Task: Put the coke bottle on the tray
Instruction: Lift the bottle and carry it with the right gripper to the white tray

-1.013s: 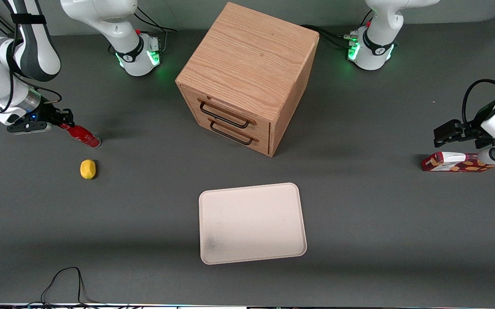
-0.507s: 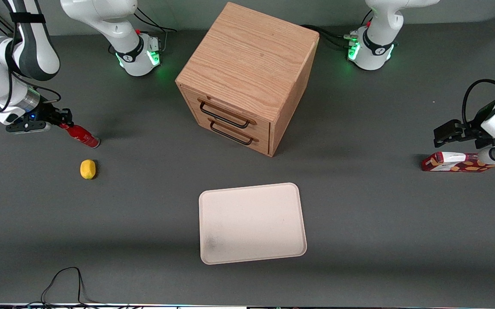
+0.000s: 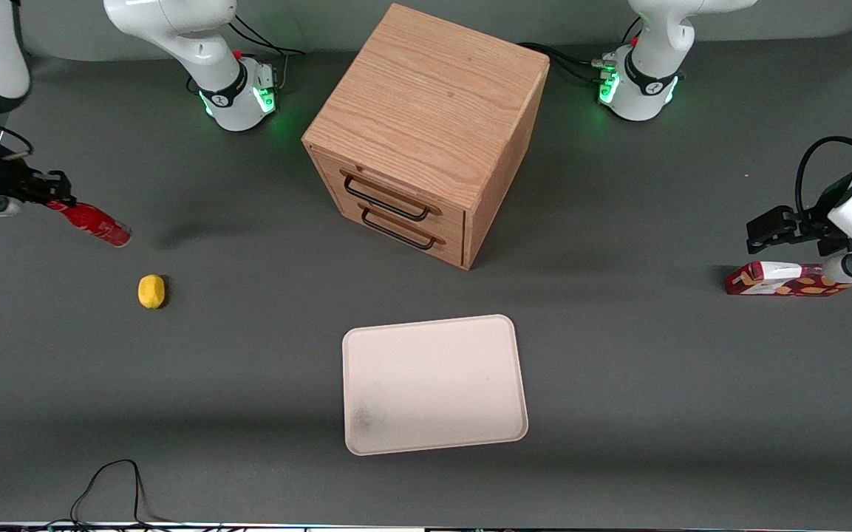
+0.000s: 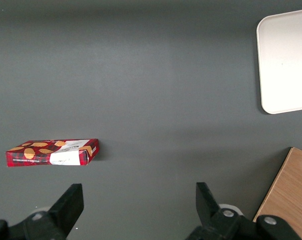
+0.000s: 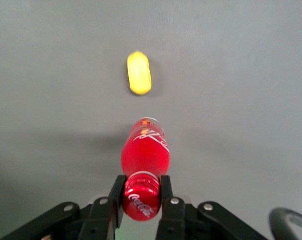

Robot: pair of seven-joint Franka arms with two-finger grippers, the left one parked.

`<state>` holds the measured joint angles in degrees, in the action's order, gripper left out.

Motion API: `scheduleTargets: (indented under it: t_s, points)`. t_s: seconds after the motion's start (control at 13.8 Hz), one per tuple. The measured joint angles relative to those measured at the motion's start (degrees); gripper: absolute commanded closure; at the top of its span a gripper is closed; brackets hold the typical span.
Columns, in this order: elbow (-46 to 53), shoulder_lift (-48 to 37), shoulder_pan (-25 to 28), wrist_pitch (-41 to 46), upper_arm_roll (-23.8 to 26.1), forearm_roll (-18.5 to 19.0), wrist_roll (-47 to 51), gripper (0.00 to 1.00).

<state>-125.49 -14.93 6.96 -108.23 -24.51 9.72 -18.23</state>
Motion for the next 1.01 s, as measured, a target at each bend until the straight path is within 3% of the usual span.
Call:
scheduleTargets:
  t_s: [0.22, 0.51, 1.01]
  points:
    - [13.63, 5.62, 3.03, 8.74, 0.70, -3.13, 1.68, 1.00]
    - [30.10, 18.98, 3.36, 12.85, 4.08, -9.32, 4.78, 1.00]
    - [57.17, 41.23, 3.54, 22.22, 12.62, -14.22, 15.16, 1.00]
